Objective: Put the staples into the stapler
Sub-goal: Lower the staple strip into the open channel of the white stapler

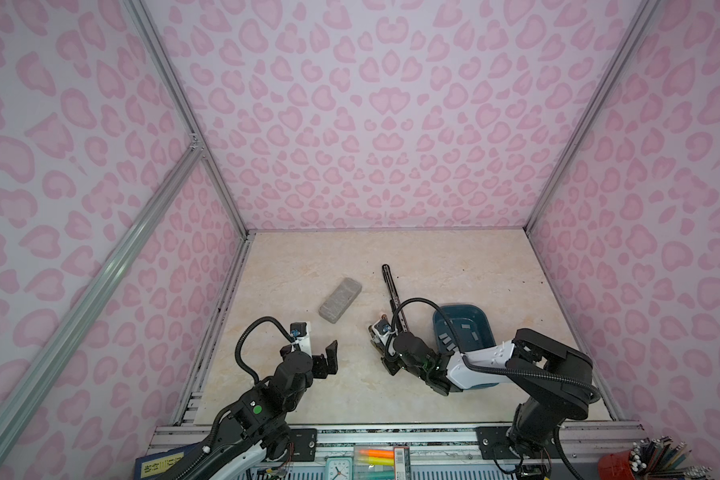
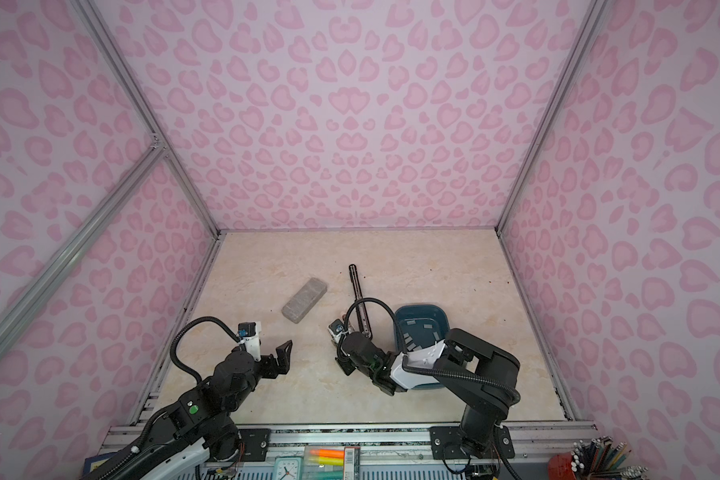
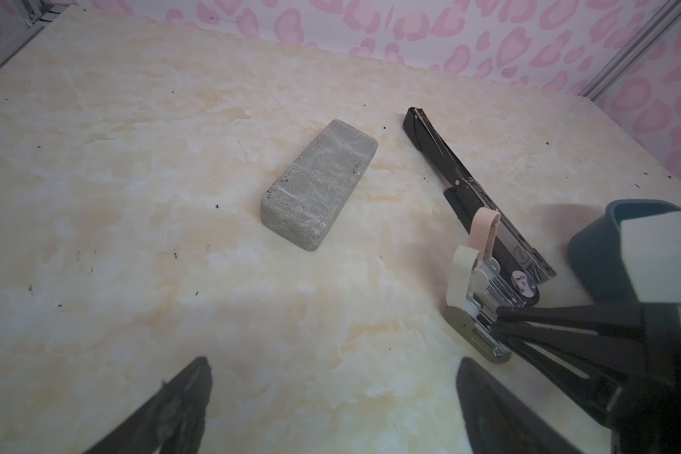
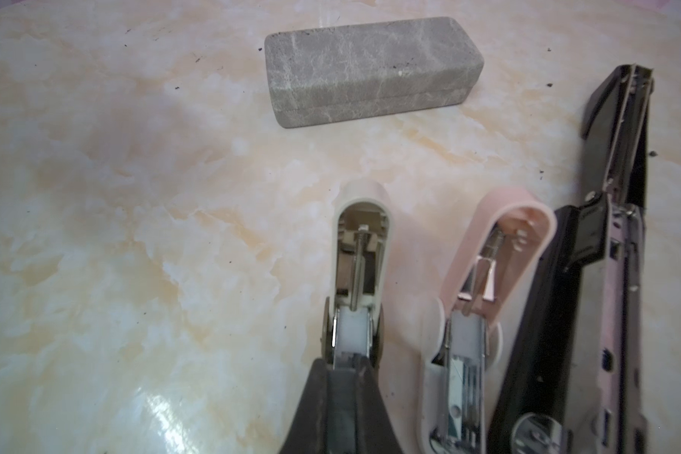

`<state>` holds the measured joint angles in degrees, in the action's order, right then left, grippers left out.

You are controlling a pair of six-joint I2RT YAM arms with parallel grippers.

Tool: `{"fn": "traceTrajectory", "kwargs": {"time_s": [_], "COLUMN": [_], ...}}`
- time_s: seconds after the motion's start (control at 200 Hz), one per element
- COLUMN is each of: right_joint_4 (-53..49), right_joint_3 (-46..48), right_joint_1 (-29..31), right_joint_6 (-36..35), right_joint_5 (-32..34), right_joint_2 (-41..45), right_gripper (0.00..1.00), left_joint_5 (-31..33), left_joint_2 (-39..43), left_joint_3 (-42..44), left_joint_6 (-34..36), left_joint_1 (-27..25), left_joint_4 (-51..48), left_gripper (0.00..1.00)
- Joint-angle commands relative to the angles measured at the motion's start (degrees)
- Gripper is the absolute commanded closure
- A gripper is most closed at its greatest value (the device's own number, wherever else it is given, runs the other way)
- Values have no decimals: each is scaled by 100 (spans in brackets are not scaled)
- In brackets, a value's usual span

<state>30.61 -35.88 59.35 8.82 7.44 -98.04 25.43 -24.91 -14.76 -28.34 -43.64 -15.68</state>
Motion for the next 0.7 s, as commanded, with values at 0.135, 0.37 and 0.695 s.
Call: {"fn": "traceTrajectory", "kwargs": {"time_s": [0.135,0.37,0.695], "right_joint_4": [137,115,86], "right_joint_3": [-42,-64,-108], "right_joint_1": [-29,-61,-90], "right_joint_6": [-38,-38,-36], "right_joint_5": [-5,-34,-108], "right_joint_2": [-58,-76,-147], "right_gripper": [100,100,100], "left_joint_5": [197,299,349], "left_joint_2": [-440,-660,-813], "left_joint_3": [-156,-226,-265], "left_joint_6": [65,56,55], "left_joint_1": [-135,-215,-251], "left_joint_4": [280,302,317], "left_gripper": [2,2,2]}}
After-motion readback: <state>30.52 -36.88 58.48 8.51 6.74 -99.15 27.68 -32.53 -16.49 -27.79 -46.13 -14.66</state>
